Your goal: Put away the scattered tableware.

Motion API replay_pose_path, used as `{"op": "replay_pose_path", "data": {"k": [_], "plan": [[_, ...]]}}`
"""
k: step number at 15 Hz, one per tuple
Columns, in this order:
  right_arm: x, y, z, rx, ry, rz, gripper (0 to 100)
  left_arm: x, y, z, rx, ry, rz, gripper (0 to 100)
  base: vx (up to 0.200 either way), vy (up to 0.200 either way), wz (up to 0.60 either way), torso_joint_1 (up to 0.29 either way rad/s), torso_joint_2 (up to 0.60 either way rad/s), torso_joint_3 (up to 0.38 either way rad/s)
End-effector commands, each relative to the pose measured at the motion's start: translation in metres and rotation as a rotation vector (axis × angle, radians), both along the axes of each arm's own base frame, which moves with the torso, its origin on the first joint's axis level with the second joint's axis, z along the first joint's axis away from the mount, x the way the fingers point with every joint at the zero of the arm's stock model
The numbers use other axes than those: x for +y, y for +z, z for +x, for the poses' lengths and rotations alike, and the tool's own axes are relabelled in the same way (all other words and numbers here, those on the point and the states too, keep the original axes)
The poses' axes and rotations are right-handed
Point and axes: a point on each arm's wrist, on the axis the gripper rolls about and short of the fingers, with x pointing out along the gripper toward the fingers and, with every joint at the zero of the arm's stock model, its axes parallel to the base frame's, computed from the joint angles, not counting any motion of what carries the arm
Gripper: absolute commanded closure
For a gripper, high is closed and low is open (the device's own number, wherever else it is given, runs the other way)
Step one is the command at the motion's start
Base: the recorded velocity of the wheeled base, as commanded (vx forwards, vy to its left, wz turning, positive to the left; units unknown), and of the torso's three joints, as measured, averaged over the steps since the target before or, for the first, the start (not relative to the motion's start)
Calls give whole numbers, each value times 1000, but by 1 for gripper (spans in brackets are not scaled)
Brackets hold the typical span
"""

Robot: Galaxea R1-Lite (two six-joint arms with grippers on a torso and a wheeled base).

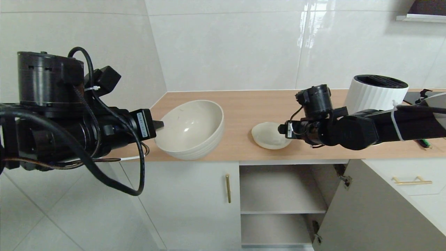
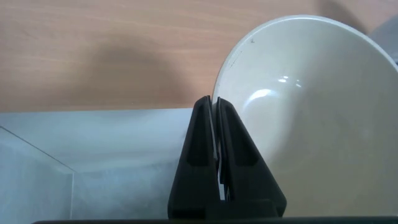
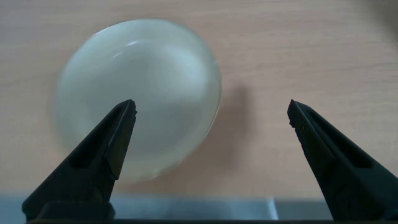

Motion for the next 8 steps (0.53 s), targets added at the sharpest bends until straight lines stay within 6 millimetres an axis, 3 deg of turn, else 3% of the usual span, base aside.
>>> {"op": "replay_pose_path", "data": {"k": [1, 8], "plan": [[7, -19, 12, 25, -11, -19, 0, 2, 4, -6, -18, 0, -6, 100, 0, 0, 0, 0, 0, 0], [9, -25, 17, 31, -20, -3, 0, -1, 1, -7, -8, -16, -3, 100, 0, 0, 0, 0, 0, 0]]}}
